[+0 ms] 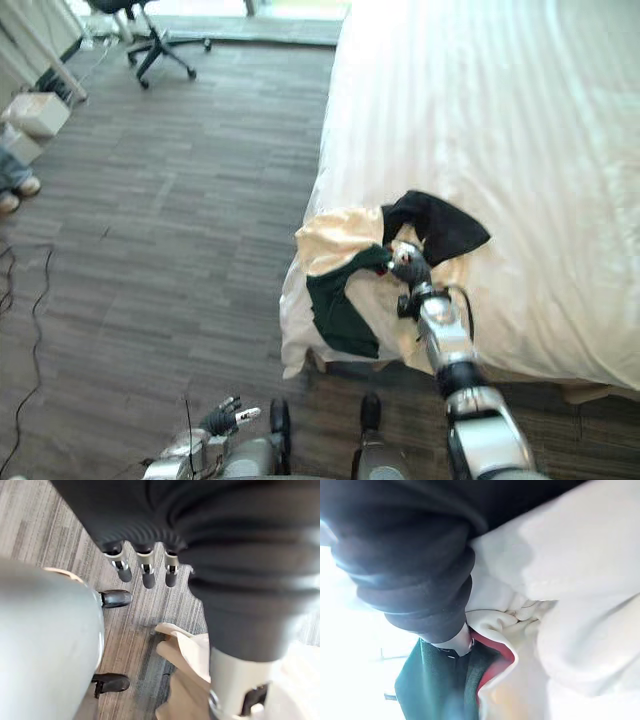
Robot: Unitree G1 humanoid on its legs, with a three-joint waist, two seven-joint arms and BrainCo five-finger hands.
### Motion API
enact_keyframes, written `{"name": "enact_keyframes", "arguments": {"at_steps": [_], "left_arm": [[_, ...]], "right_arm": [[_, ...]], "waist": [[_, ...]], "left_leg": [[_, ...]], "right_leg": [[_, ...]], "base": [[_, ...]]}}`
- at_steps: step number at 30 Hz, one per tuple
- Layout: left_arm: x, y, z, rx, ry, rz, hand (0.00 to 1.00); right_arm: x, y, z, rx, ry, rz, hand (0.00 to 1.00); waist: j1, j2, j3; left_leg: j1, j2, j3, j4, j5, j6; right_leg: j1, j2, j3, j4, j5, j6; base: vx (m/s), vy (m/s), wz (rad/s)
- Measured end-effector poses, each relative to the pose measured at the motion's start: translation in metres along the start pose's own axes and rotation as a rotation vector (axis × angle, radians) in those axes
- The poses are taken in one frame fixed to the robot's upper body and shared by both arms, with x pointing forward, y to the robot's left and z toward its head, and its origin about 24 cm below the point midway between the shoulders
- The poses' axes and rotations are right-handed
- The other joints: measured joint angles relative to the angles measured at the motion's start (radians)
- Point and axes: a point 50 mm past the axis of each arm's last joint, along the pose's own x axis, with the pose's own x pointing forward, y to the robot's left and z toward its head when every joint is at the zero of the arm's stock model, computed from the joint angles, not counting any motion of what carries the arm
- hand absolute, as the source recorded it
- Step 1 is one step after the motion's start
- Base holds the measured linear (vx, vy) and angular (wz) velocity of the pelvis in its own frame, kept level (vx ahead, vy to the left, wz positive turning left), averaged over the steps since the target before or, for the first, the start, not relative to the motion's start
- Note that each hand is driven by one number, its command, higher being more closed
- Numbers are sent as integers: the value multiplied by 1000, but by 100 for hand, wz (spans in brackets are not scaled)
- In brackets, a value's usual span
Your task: Tidy the bed and pick cloth on bed and put in laundry
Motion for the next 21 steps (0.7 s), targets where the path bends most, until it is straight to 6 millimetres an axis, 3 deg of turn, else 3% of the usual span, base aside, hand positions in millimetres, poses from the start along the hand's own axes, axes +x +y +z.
{"name": "enact_keyframes", "arguments": {"at_steps": [2,5,8,13,21], "left_arm": [[-2,4,-7,-48,8,20,0],[-3,7,-15,-98,29,34,0],[-3,1,-15,-148,14,23,0],[-3,-5,-22,-218,24,21,0],[-5,-8,-28,-258,34,29,0]], "right_arm": [[-27,3,-26,128,14,-21,100],[-55,14,-50,232,23,-36,100],[-74,19,-60,285,22,-58,100],[-90,28,-68,315,25,-46,100],[-105,27,-80,329,76,-66,100]], "waist": [[-17,-12,-17],[-50,-23,-40],[-50,-25,-64],[-53,-30,-108],[-76,-20,-123]], "left_leg": [[32,6,26,-1,-12,-4],[75,15,67,-2,-24,-9],[101,20,109,-5,-34,-10],[130,25,171,-10,-56,-10],[153,27,188,-10,-63,-19]], "right_leg": [[22,3,18,-3,-5,2],[53,6,46,-17,-5,2],[70,8,65,-19,-10,7],[70,6,60,-16,-14,2],[85,6,60,-15,-14,2]], "base": [[54,8,-29],[27,3,-34],[-36,4,-32],[-28,16,-30],[7,5,-6]]}}
